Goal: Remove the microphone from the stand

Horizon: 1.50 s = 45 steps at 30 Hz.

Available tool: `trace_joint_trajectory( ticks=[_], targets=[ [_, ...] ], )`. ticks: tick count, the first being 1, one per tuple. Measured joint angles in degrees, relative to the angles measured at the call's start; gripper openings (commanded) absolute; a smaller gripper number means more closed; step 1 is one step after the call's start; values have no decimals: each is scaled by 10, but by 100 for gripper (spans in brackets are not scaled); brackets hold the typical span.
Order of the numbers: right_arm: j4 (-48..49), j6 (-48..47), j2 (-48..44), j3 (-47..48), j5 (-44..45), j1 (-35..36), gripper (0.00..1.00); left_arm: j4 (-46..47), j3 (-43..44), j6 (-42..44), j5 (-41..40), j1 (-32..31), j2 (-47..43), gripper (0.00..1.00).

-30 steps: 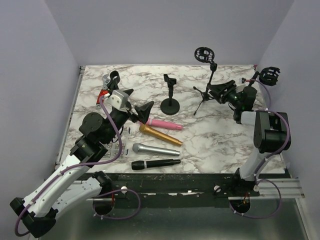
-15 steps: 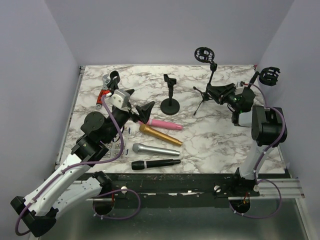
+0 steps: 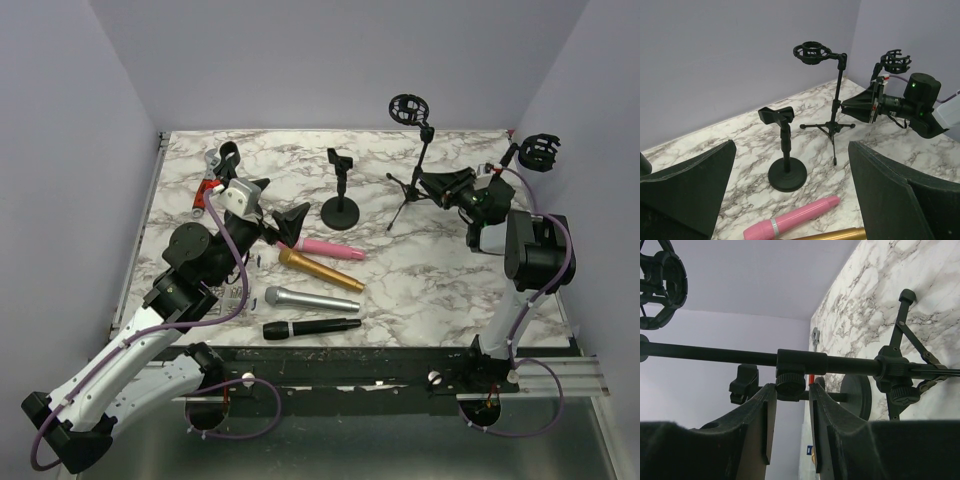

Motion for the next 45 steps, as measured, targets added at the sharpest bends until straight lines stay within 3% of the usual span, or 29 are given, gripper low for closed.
trace_joint_trajectory(
  ticks=[5, 11, 17, 24, 29, 33, 38, 45],
  targets=[
    [2, 0, 8, 10, -9, 0, 30, -2, 2, -1, 1, 0, 2, 99],
    [1, -10, 14, 17, -16, 0, 1, -4, 6, -1, 3, 0, 5, 98],
    [-33, -80, -6, 16, -15, 0, 1, -4, 7, -1, 4, 0, 6, 98],
    [-167, -237, -100, -10, 33, 7, 1, -4, 7, -1, 4, 0, 9, 99],
    [-281, -380, -177, -17, 138, 45, 1, -4, 7, -3, 6, 0, 11, 99],
    [-345, -494, -228, -19, 259, 118, 1, -4, 7, -3, 8, 0, 12, 98],
    [-366, -603, -274, -42, 401, 195, 1, -4, 7, -3, 8, 0, 14, 99],
    [-377, -699, -312, -72, 533, 236, 1, -4, 7, -3, 8, 0, 16, 99]
  ],
)
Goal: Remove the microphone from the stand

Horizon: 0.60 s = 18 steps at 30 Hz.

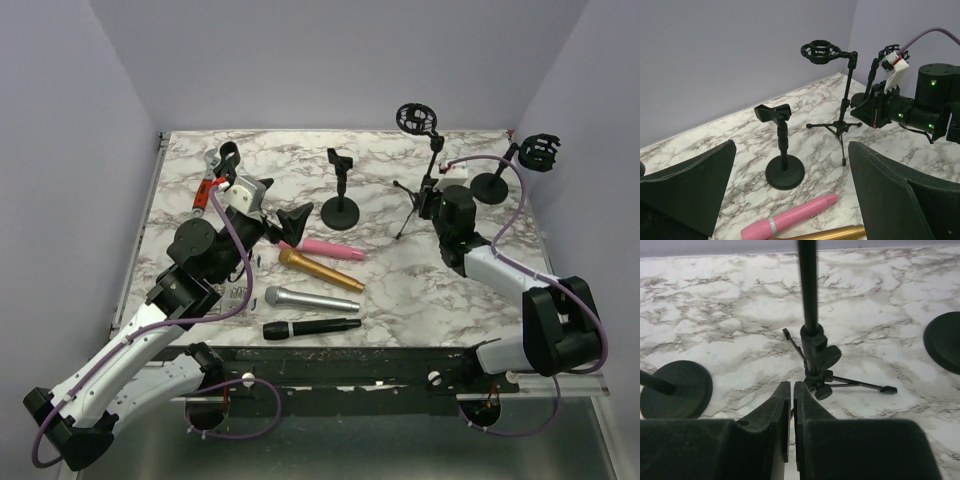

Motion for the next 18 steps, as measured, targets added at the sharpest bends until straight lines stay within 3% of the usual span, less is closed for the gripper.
trace_joint_trajectory(
  ticks=[2, 3, 9, 12, 14, 18],
  targets=[
    [2, -21, -4, 0, 26, 7, 1, 0, 0, 0, 0, 0, 0, 99],
    [3, -34, -4, 0, 40, 13, 6, 0, 0, 0, 0, 0, 0, 99],
    [-5, -68, -10, 0, 84, 35, 56, 0, 0, 0, 0, 0, 0, 98],
    [-24, -52, -35, 0, 83, 37, 71, 0, 0, 0, 0, 0, 0, 98],
    [-36, -39, -64, 0, 83, 37, 77, 0, 0, 0, 0, 0, 0, 99],
    [-69, -9, -117, 17, 90, 37, 78, 0, 0, 0, 0, 0, 0, 99]
  ],
)
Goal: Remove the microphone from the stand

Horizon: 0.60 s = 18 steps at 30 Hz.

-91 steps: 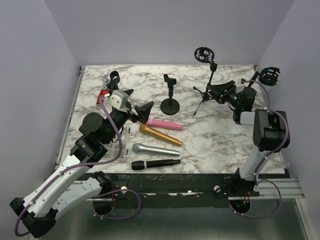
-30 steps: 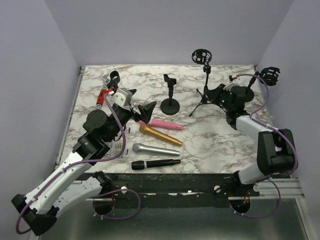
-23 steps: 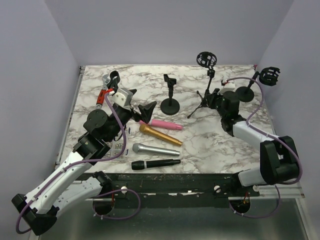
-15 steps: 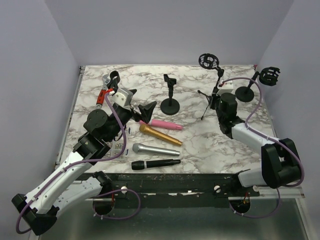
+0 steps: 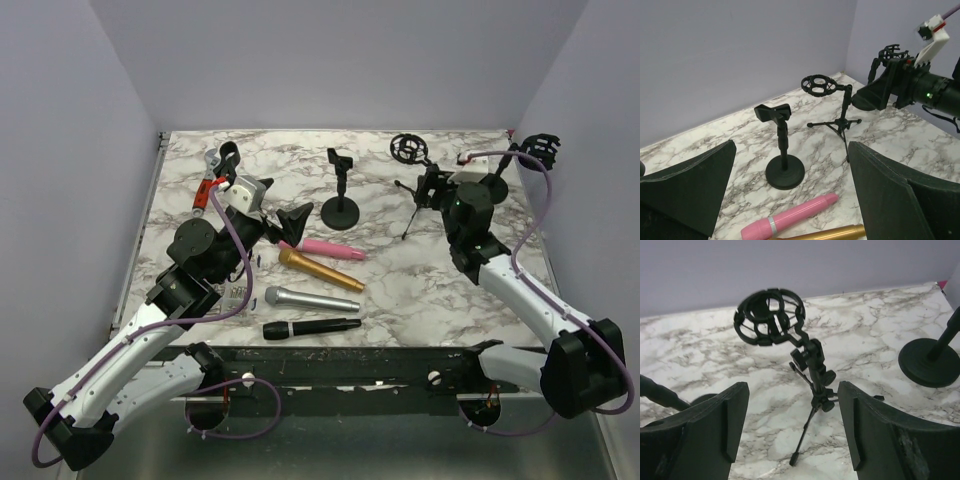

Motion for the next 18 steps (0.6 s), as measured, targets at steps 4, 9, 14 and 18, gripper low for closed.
trace_joint_trajectory(
  ticks=[4, 9, 14, 18],
  targets=[
    [-42, 32, -16, 56, -2, 0, 82, -1, 0, 0, 0, 0, 0, 99],
    [-109, 68, -23, 115, -33, 0, 86, -1, 0, 0, 0, 0, 0, 99],
    [-178, 105, -58, 147, -74, 0, 96, -3, 0, 0, 0, 0, -14, 99],
    [-249, 128, -112, 172, -84, 0, 100, -3, 0, 7, -11, 0, -47, 98]
  ],
)
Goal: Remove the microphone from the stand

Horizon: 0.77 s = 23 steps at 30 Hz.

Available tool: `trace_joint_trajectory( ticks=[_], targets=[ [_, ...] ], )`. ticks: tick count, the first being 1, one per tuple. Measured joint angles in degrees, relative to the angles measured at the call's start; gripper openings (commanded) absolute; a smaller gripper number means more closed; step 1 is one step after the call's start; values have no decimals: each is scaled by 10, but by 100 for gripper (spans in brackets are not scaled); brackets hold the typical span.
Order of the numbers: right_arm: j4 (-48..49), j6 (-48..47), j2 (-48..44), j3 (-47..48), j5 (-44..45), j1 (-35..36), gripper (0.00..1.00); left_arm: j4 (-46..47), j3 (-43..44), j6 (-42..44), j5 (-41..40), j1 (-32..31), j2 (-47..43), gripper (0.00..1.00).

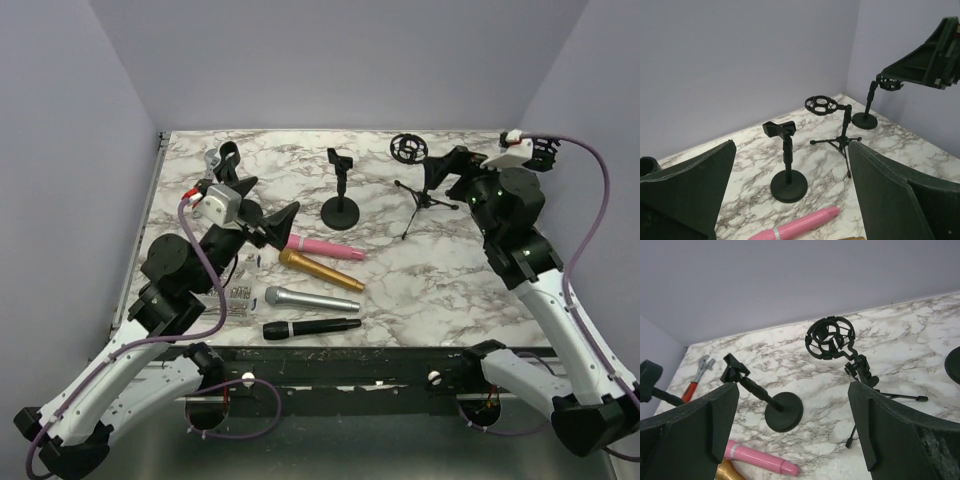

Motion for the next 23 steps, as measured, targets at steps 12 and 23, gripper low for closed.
trace_joint_trajectory(
  ticks=[12, 23],
  targets=[
    [-188, 29, -202, 108, 59, 0, 100, -38, 99, 0, -20, -1, -126, 99],
    [-273, 29, -254, 147, 100, 0, 100, -129, 129, -12, -60, -1, -236, 98]
  ],
)
